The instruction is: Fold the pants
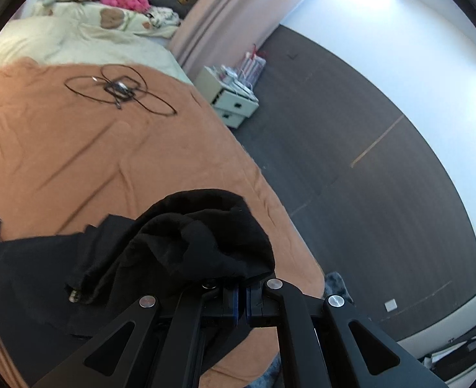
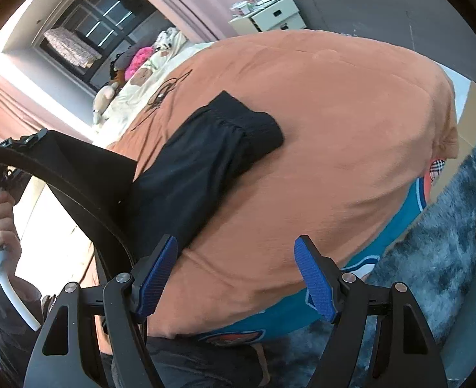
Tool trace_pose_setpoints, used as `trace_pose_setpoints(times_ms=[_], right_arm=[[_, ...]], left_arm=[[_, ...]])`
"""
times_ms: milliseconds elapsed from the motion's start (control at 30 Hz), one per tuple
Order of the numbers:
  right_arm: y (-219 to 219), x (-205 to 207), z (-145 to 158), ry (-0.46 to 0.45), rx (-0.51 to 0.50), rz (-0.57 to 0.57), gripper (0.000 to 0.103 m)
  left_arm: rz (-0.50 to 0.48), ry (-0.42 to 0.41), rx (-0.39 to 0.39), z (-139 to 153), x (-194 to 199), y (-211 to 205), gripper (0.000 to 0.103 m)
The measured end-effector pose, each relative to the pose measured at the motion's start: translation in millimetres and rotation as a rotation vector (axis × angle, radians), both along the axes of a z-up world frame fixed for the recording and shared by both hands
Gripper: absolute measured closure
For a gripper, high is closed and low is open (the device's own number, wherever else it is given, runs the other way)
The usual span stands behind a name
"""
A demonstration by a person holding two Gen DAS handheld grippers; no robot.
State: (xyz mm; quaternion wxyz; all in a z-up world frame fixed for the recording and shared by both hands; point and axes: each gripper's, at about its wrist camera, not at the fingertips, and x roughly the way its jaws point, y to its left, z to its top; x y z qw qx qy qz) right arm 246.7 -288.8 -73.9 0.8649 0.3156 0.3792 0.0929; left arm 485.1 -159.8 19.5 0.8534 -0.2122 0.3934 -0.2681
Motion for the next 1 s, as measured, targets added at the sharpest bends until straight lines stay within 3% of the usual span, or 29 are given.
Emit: trace_pose_setpoints(times_ms=[467,500,567,600,700,833,1000], right_arm=[[-10.2,-10.9,-3.8,0.047,0.0,-0.049,0.029],[-10.8,-13.0,-2.6,0.049,-0.001,-0.051,0.029],[-11.3,-15.8,-3.3,0.054,-0.005,-0.053,0.029],[-11.3,-17.0,-2.7,0.057,-0.005,-0.054,0.029],[-12.2,-16.9,-1.3,0.059,-0.003,-0.051,0.029],[-11.6,-9.7,-0.2,0.052,0.005,-0.039,0.029],[-0.4,1.0,1.0,0.041,0.022,-0.014,0.029]], left_arm=[[-0.159,0.08,0.001,-54.3,7.1,-88.7,0.1],[-0.166,0.091,0.014,-58.8,7.2,-94.5,0.095],[-0.18,0.127,0.03,-68.5,7.8,-102.0,0.069],[-0.198,0.152,0.014,-73.8,7.2,-104.2,0.048],[-0.238,0.181,-0.018,-79.3,-1.9,-104.1,0.019],[-0.265,0.164,0.014,-72.1,-16.0,-89.8,0.015],[-0.2,0.13,0.054,-58.4,-25.8,-44.6,0.015]])
